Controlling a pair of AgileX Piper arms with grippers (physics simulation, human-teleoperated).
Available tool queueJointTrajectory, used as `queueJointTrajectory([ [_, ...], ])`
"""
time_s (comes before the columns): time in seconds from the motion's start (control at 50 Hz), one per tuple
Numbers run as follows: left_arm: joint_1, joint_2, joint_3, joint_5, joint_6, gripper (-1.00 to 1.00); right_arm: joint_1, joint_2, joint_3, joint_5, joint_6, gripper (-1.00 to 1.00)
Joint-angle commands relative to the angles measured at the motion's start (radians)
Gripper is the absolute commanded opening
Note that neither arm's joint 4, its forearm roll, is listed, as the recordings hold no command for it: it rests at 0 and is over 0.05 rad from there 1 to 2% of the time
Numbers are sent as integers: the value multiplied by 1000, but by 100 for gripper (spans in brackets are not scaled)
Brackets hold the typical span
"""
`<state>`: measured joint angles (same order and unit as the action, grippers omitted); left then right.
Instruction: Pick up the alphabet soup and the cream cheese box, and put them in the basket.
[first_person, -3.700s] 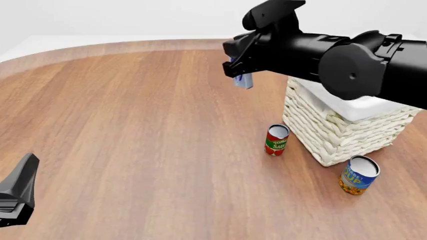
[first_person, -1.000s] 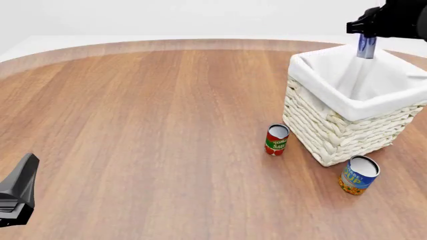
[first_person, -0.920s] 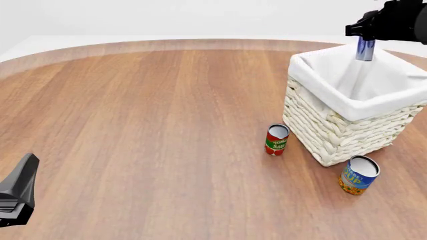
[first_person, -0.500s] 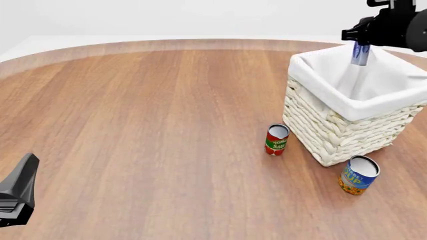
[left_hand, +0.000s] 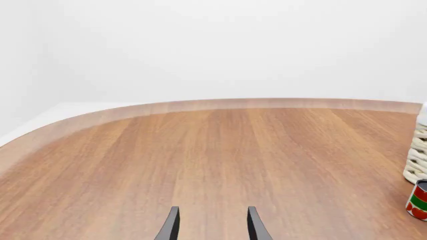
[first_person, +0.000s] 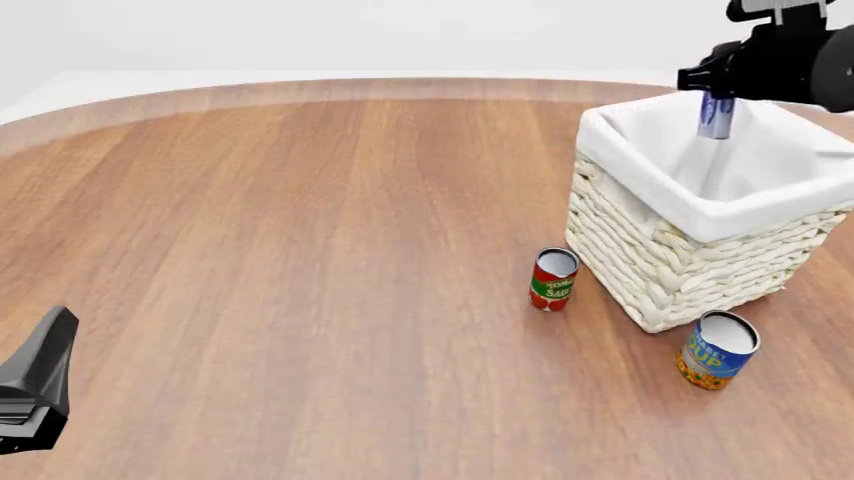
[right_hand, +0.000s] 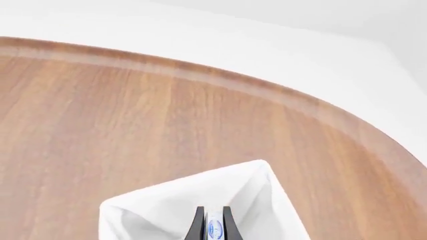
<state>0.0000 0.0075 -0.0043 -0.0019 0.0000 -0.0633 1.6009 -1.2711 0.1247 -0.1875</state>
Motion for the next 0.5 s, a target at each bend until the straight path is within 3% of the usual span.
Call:
queueJointTrajectory([
  [0.02, 0, 0, 0, 0, 0, 100, 17, -16, 44, -5, -17, -100],
  [0.5, 0, 0, 0, 0, 0, 100, 0, 48, 29, -10, -26, -100],
])
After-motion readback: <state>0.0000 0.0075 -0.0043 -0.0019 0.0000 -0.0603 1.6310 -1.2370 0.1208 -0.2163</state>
